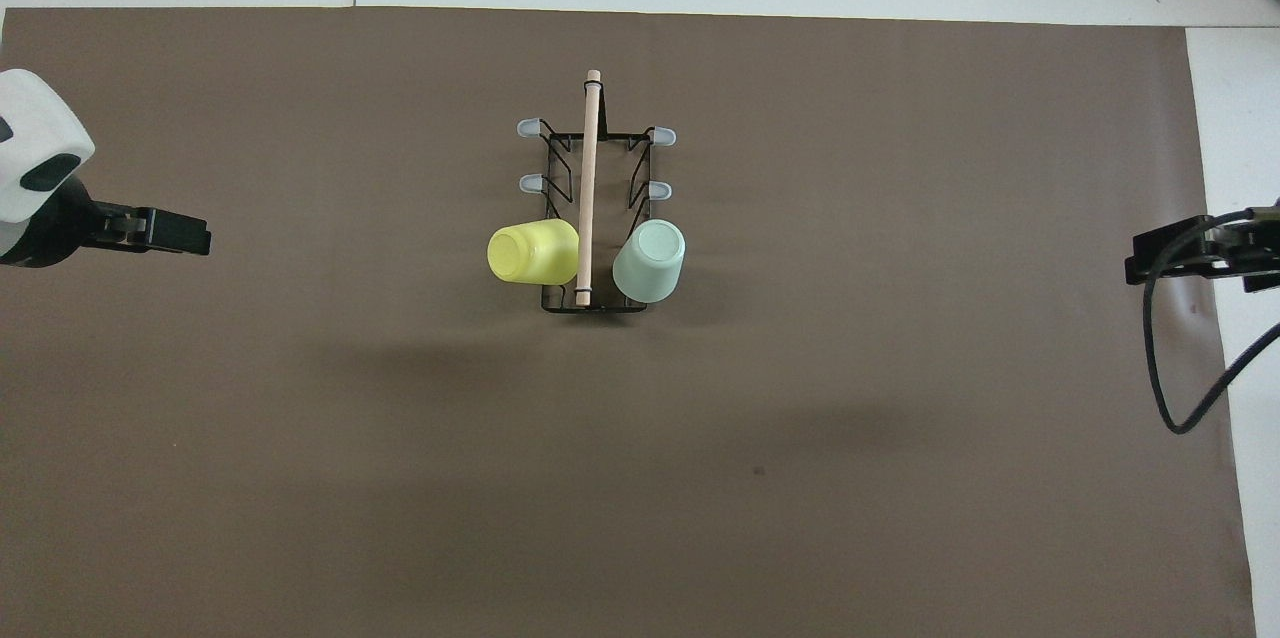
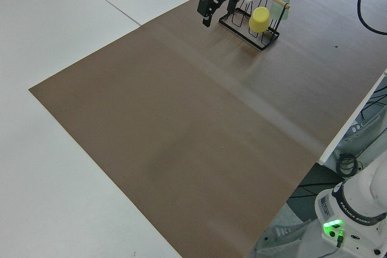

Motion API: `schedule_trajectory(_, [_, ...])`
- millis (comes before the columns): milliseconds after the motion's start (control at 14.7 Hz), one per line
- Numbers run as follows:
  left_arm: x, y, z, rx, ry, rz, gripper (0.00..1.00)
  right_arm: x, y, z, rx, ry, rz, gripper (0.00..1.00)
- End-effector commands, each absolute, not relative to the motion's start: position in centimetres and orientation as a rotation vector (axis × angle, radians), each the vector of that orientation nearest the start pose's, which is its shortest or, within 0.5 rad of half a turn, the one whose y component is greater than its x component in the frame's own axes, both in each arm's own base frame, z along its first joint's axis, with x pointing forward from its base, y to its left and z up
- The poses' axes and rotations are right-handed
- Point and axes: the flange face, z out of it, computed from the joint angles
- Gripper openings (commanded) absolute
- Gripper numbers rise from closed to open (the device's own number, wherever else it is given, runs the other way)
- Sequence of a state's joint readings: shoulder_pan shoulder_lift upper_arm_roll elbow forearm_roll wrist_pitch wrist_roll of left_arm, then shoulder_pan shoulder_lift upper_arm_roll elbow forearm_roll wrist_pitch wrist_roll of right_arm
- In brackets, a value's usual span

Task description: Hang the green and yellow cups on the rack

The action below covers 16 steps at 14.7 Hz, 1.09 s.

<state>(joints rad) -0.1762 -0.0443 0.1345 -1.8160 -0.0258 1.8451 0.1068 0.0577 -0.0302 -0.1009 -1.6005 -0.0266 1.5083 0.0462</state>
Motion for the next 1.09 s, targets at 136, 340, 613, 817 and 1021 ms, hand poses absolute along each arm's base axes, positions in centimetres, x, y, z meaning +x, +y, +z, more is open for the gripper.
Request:
schedule_trajectory(136, [55.1,-2.4,56.0,-3.170,0.253,-0.104,1.00,53.5,-2.5,61.8,-3.147,0.141,0.138,1.00])
schedule_trajectory(340, [55.4,-2.4,56.6,-3.159,0.272,-0.126,1.00,54.0,-2.2,62.7,-3.106,0.149,0.075,1.00])
schedule_trajectory(613, [55.7,-2.3,58.3,-3.144,0.276,-0.129,1.00,53.8,-2.0,62.6,-3.120,0.135,0.091,1.00])
schedule_trajectory(817, [55.5,-2.5,58.8,-3.145,0.282,-0.110,1.00,53.8,-2.2,62.5,-3.141,0.130,0.082,1.00])
schedule_trajectory(1021, [55.0,-3.1,59.2,-3.141,0.300,-0.088,1.00,53.7,-2.2,62.4,-3.141,0.130,0.092,1.00])
